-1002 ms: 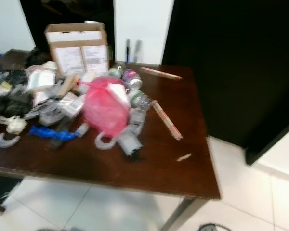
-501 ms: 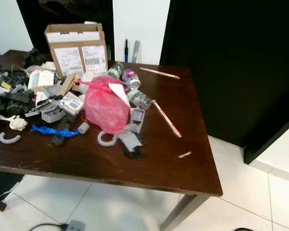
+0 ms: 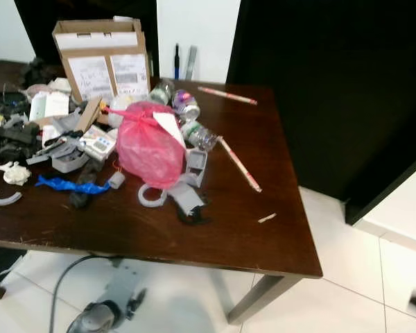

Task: Picking trash to rubbish bin

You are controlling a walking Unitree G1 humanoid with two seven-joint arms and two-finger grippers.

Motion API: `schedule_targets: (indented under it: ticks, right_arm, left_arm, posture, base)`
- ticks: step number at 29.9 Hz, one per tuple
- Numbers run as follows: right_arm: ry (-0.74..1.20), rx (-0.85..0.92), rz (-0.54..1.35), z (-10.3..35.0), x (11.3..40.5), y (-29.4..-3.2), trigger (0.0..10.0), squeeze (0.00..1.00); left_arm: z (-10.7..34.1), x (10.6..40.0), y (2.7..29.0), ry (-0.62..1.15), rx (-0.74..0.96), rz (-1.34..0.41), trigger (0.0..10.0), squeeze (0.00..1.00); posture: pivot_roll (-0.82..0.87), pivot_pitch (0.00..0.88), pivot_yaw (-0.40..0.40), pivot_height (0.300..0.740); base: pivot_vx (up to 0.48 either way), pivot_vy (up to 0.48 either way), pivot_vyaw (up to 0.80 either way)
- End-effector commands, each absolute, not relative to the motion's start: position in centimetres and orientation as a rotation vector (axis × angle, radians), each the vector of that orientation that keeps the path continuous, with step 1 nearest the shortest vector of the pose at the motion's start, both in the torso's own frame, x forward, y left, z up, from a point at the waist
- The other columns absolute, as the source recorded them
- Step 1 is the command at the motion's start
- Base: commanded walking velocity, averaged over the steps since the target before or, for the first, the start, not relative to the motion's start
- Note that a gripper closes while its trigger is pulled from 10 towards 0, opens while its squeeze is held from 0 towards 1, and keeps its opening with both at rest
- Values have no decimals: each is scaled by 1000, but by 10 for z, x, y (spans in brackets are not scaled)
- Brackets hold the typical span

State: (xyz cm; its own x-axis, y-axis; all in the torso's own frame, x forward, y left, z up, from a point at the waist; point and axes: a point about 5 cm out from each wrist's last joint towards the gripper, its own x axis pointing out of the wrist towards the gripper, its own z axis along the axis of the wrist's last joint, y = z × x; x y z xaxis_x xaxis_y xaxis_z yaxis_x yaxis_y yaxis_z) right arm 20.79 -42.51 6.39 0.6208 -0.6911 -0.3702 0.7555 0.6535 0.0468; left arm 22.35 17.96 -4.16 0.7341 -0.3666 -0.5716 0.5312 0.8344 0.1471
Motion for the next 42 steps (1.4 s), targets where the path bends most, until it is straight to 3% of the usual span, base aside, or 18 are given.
schedule_targets:
  ticks: [1,4,6,11,12,24,29,36,40,42]
  right_arm:
    - [217,294,-727,76,218,-424,10000,0]
    - [85,222,-304,112,247,-412,10000,0]
    - [106,141,-154,117,251,-405,10000,0]
    - [129,83,-11,120,252,-397,10000,0]
    - [141,38,150,123,254,-384,10000,0]
    - [108,34,300,135,266,-370,10000,0]
    - [87,86,473,142,264,-359,10000,0]
    - [104,97,541,144,260,-357,10000,0]
    - [243,49,699,141,250,-355,10000,0]
    - [243,49,699,141,250,-355,10000,0]
  left_arm:
    - [-25,238,167,426,346,-589,10000,0]
    - [-23,235,152,402,333,-705,10000,0]
    - [-28,226,145,434,314,-790,10000,0]
    - [-36,211,140,496,293,-906,10000,0]
    - [-45,190,132,578,238,-1060,10000,0]
    - [-36,186,124,617,289,-1261,10000,0]
    - [-2,206,110,457,299,-1290,10000,0]
    - [30,223,102,325,313,-1278,10000,0]
    - [75,241,93,167,347,-1229,10000,0]
    - [75,241,93,167,347,-1229,10000,0]
  posture:
    - [96,117,-44,740]
    - [88,120,-41,740]
    - [84,122,-42,740]
    - [77,124,-39,740]
    - [74,123,-38,740]
    - [75,117,-35,740]
    - [81,122,-38,740]
    - [81,122,-40,740]
    - [79,124,-38,740]
    - [79,124,-38,740]
  base:
    - [0,0,0]
    - [0,0,0]
    - [0,0,0]
    - [0,0,0]
    - [0,0,0]
    - [0,0,0]
    - [0,0,0]
    - [0,0,0]
    - [0,0,0]
    - [0,0,0]
